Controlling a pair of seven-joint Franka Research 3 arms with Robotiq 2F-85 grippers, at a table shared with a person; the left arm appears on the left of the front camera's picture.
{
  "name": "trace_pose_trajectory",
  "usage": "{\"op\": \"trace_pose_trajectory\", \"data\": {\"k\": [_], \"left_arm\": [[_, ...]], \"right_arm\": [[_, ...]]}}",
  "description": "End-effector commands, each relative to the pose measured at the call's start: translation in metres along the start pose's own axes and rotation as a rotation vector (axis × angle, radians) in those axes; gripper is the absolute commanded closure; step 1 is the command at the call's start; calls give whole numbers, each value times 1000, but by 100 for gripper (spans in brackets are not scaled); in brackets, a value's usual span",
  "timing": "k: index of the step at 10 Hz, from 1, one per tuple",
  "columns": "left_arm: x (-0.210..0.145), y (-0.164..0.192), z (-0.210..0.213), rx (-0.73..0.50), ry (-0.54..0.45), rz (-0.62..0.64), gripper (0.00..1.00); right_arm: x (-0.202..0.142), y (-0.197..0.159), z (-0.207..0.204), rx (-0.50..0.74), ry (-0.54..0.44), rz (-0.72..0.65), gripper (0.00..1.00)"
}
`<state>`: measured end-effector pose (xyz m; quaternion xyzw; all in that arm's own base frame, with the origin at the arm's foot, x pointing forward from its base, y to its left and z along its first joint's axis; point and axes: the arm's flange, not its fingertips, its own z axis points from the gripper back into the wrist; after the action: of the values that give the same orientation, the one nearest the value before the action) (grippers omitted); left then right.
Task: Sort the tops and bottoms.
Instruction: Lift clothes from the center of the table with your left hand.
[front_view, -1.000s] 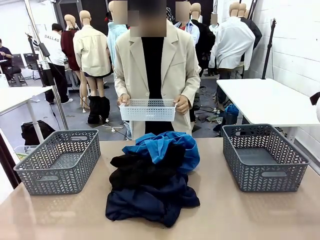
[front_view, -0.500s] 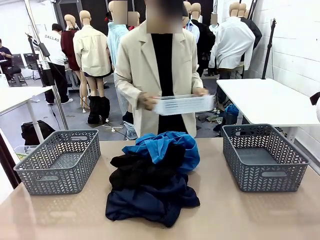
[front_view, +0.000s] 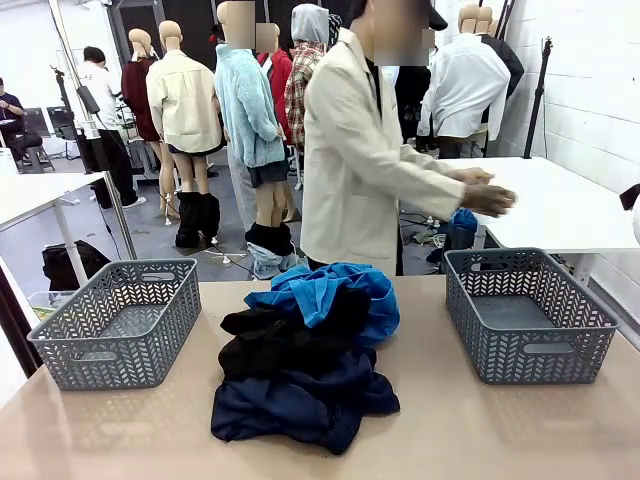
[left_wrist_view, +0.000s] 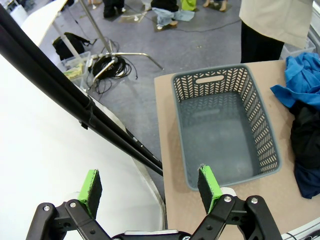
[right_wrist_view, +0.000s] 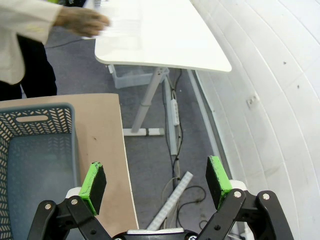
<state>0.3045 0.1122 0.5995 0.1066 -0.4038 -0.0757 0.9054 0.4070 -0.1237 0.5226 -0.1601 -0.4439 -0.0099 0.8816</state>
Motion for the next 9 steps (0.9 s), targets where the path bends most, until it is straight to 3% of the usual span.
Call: {"op": "trace_pose_trajectory", "data": {"k": [1, 9], "left_arm": [[-1, 2, 0, 10, 3, 12, 0], [-1, 2, 0, 10, 3, 12, 0]], "right_arm": [[2, 0, 0, 0, 1, 10, 0], [2, 0, 0, 0, 1, 10, 0]]}}
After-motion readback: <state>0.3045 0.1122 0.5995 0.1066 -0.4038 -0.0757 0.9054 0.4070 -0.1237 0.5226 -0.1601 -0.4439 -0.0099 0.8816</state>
